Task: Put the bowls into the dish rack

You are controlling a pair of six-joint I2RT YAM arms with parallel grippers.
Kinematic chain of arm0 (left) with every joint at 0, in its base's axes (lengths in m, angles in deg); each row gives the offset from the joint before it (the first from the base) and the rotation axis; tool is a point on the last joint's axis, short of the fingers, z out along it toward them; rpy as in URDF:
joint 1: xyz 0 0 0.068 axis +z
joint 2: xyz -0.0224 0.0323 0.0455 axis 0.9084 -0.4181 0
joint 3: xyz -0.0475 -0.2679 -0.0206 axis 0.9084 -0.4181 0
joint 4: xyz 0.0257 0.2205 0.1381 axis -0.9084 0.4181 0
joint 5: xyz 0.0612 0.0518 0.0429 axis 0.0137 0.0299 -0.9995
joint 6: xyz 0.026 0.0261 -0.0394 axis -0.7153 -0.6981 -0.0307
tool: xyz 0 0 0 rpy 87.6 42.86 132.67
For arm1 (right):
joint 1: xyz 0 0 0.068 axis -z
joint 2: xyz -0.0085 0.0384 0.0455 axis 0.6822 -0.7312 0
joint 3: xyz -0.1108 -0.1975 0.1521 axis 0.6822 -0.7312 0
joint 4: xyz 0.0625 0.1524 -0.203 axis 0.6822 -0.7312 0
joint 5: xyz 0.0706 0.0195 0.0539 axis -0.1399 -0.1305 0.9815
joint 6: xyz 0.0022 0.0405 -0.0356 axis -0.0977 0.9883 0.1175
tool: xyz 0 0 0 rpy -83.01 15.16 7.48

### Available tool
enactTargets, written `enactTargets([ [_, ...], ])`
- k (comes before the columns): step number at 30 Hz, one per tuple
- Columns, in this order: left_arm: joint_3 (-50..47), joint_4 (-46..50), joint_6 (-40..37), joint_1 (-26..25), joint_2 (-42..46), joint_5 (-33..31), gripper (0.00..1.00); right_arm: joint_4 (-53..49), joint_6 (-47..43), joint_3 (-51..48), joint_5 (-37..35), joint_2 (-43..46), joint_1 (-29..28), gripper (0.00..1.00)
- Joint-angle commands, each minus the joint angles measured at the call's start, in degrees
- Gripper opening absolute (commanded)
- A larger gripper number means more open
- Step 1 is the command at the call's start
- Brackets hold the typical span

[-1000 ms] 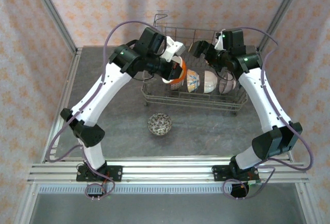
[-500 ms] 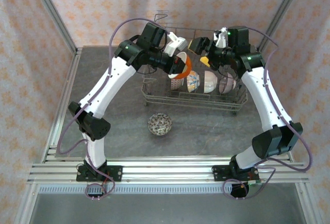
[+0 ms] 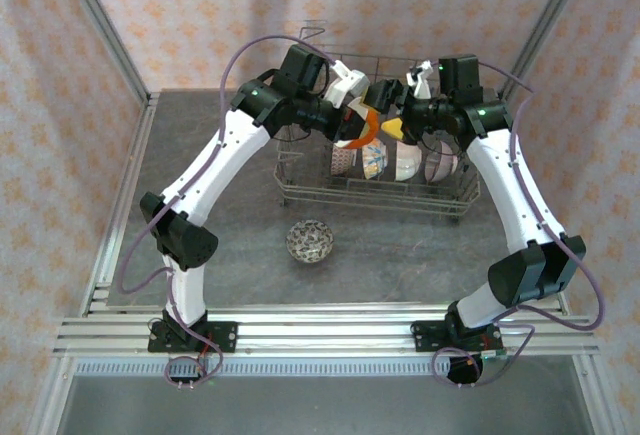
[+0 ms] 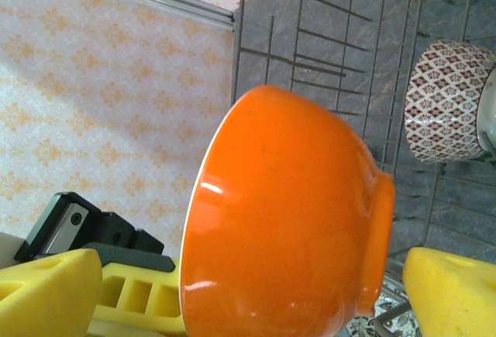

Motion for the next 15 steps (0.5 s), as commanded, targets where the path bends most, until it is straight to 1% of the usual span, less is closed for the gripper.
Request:
enactTargets([
  [1, -0.46, -4.86, -0.22, 0.08, 0.87, 0.84, 0.00, -1.88, -0.88, -0.27, 1.71, -0.61, 0.01, 0.99],
  [6, -1.46, -6.58, 0.39, -0.56, 1.14, 1.02, 0.00, -1.53, -0.36, -0.03, 1.94, -1.22, -0.13, 1.00],
  [15, -2.26, -9.16, 2.10, -1.09, 1.33, 1.48, 0.00, -2.27, -1.56, -0.51, 0.21, -1.84, -1.20, 0.94],
])
